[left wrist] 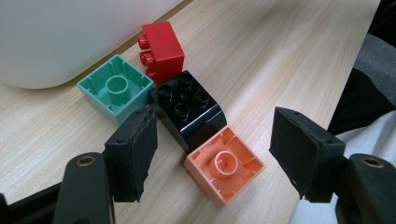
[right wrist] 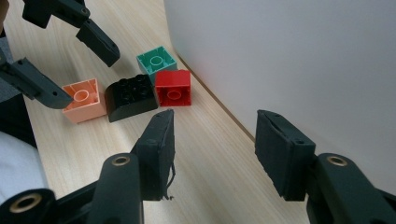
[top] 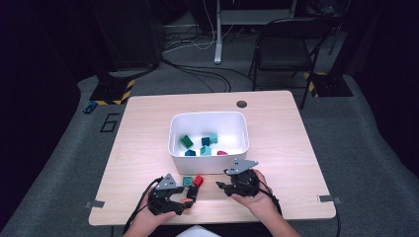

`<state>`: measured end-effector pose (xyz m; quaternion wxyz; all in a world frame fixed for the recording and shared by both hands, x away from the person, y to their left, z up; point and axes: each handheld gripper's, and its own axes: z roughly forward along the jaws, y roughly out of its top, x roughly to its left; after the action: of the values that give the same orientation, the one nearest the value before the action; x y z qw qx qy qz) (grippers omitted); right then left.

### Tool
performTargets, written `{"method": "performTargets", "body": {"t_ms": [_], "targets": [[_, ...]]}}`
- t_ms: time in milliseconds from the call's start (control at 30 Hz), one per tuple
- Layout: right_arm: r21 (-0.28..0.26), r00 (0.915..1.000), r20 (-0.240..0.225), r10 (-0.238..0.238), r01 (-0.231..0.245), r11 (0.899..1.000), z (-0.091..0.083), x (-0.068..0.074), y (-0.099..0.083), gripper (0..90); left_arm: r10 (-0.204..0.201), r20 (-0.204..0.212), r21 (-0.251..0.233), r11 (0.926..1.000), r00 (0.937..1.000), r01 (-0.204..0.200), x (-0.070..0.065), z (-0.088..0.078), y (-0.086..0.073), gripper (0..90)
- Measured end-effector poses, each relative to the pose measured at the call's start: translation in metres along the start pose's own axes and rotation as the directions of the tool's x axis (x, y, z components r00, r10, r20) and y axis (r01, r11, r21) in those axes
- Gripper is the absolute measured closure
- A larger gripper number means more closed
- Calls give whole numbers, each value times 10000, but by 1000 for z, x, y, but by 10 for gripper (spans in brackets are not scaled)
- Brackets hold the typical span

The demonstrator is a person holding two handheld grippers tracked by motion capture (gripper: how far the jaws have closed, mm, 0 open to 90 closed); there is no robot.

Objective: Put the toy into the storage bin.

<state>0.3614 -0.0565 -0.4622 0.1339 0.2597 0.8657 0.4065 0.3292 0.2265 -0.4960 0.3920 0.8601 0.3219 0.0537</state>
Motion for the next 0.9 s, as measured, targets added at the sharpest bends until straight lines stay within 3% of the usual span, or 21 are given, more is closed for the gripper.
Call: {"method": "performTargets", "body": {"t_ms": [267,467,600,833,900], "targets": [[-80,9997,238,31,-29,10000,-3,0,-3,473,148,-69,279,9995,9999,-146,-1,6,-4,321],[117,9994,343,-98,94,9999,0,-1,-5,473,130,-216,568,9983,9997,-118,6,4,-9,407],[198,9995,253,-213,208,9996,2,-1,-6,473,-84,-327,624,9980,9994,104,12,1,-13,443],[375,9989,107,-451,447,9983,7,2,-8,474,-88,-777,784,9968,9969,149,25,-8,-16,523],[411,9989,46,-459,456,9981,8,2,-8,474,-150,-739,855,9961,9972,213,29,-10,-16,561]]}}
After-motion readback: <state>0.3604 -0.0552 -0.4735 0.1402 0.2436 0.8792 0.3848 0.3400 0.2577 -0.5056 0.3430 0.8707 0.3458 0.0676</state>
